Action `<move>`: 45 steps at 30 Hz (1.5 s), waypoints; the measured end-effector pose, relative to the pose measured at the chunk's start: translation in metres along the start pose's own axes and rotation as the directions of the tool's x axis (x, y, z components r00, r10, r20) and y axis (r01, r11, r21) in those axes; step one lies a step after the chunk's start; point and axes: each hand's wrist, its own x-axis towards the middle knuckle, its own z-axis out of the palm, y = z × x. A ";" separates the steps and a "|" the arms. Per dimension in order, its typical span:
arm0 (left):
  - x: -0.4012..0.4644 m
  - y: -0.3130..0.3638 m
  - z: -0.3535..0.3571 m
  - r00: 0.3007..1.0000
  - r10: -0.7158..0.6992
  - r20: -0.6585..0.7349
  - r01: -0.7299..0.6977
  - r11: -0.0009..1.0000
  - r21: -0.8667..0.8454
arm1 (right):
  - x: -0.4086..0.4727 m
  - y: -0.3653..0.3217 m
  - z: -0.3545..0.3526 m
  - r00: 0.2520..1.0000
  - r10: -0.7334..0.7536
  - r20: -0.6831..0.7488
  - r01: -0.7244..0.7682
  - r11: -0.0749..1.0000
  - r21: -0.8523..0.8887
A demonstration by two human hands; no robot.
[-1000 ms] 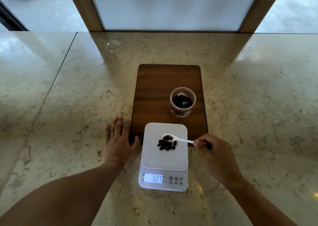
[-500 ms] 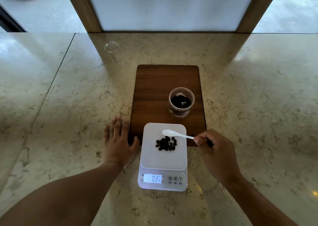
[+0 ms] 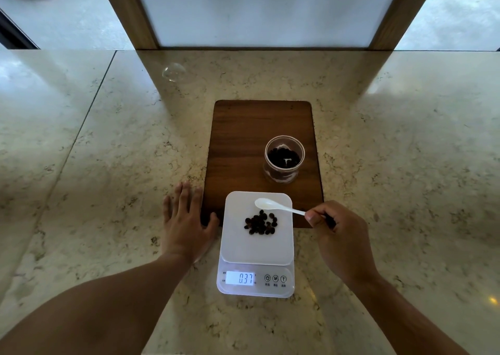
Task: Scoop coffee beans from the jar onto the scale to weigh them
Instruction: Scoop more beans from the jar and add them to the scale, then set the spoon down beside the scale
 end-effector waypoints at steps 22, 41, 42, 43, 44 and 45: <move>0.000 -0.001 0.002 1.000 0.001 -0.007 -0.001 1.000 0.012 | -0.058 0.044 0.032 0.792 0.571 -0.215 -0.527 0.818 0.232; 0.001 -0.002 0.004 1.000 0.001 -0.014 -0.001 1.000 0.009 | -0.061 0.036 0.045 0.887 0.429 -0.171 -0.458 0.866 -0.201; 0.001 -0.002 0.005 1.000 -0.001 -0.018 0.001 1.000 0.006 | -0.060 0.035 0.045 0.885 0.433 -0.169 -0.462 0.861 -0.214; 0.001 -0.002 0.005 1.000 -0.002 -0.021 0.002 1.000 0.004 | -0.060 0.034 0.046 0.882 0.441 -0.164 -0.469 0.855 -0.222; 0.002 -0.003 0.006 1.000 -0.002 -0.022 0.002 1.000 0.006 | -0.059 0.034 0.046 0.878 0.451 -0.158 -0.477 0.850 -0.225; 0.002 -0.004 0.006 1.000 -0.004 -0.022 0.004 1.000 0.006 | -0.058 0.032 0.045 0.874 0.463 -0.148 -0.486 0.844 -0.225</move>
